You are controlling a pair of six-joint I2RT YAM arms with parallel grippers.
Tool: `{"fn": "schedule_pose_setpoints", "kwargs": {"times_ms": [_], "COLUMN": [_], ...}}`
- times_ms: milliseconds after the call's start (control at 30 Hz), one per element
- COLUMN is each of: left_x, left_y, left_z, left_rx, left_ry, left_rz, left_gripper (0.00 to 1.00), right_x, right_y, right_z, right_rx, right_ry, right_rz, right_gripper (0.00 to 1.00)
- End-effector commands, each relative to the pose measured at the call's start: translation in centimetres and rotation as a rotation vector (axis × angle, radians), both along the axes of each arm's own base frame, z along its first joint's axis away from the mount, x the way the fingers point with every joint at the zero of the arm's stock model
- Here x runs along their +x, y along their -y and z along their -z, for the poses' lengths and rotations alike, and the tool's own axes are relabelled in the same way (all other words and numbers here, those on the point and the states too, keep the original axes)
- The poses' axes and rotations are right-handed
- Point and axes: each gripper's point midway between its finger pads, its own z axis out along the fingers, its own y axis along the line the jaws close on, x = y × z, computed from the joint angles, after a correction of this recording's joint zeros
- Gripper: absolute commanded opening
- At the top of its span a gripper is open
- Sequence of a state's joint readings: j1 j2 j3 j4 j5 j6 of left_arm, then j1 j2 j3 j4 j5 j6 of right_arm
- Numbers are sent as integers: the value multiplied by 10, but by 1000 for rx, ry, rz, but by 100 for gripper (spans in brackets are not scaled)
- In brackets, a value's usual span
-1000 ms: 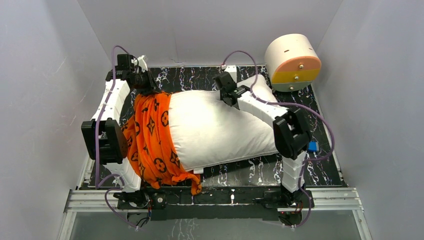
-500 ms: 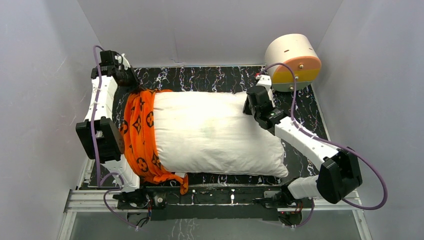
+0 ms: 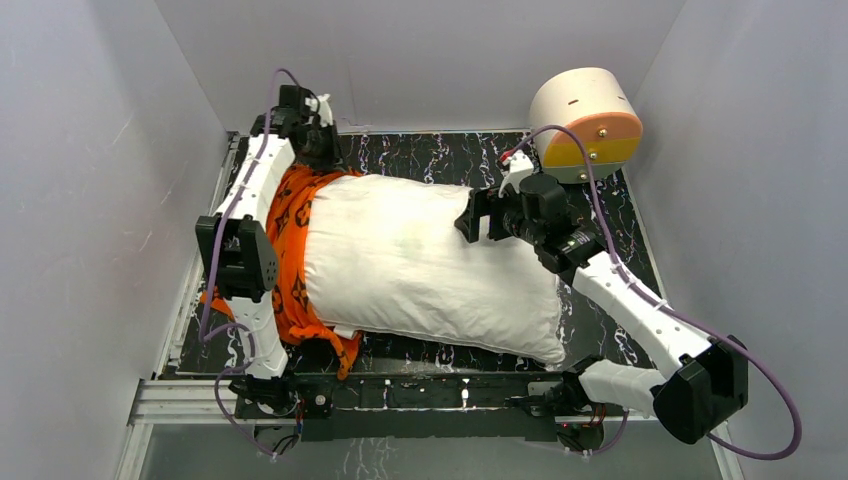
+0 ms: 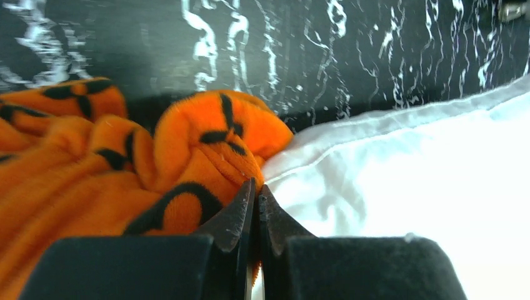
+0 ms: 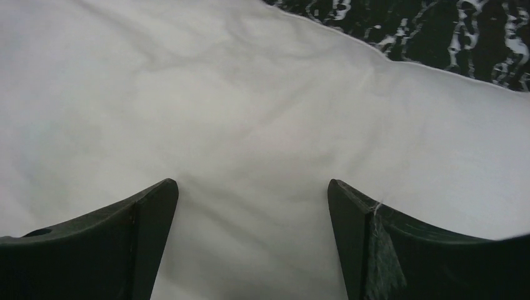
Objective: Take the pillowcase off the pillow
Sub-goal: Remove the pillow from the pillowcase.
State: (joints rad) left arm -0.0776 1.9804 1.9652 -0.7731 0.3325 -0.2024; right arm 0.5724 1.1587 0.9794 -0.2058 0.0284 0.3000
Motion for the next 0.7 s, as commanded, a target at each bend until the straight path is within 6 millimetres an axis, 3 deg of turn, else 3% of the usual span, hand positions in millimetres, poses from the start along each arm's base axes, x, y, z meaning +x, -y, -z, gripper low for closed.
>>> {"fn": "schedule_pose_setpoints", "kwargs": {"times_ms": [0, 67, 167, 200, 233, 267, 333, 400, 433, 600, 667], "left_x": [6, 7, 7, 6, 6, 6, 6, 6, 8, 22, 35], "left_y": [33, 46, 53, 52, 48, 38, 14, -12, -28, -130, -152], "left_z": [-28, -32, -35, -35, -34, -34, -33, -33, -33, -38, -46], "left_rx": [-46, -57, -90, -88, -69, -23, 62, 34, -12, -103, -181], "left_ry": [84, 91, 80, 80, 83, 95, 107, 81, 65, 76, 104], "left_rz": [62, 77, 65, 59, 42, 9, -65, -133, -166, -377, -429], "left_gripper": [0, 0, 0, 0, 0, 0, 0, 0, 0, 0, 0], "right_x": [-40, -54, -34, -22, -12, -6, -2, -8, -11, -35, -43], "right_y": [-50, -67, -69, -61, -48, -29, 0, 19, 28, 44, 51], "right_z": [-58, -55, -13, 6, 24, 44, 67, 85, 95, 130, 143], "right_rx": [161, 205, 103, 52, 9, -38, -94, -102, -102, 6, 22], "right_ry": [136, 103, -9, -39, -71, -112, -155, -214, -243, -379, -424], "right_rz": [-389, -525, -406, -310, -197, -79, 74, 143, 180, 333, 396], "right_gripper": [98, 98, 97, 90, 76, 64, 41, 14, 6, 0, 0]}}
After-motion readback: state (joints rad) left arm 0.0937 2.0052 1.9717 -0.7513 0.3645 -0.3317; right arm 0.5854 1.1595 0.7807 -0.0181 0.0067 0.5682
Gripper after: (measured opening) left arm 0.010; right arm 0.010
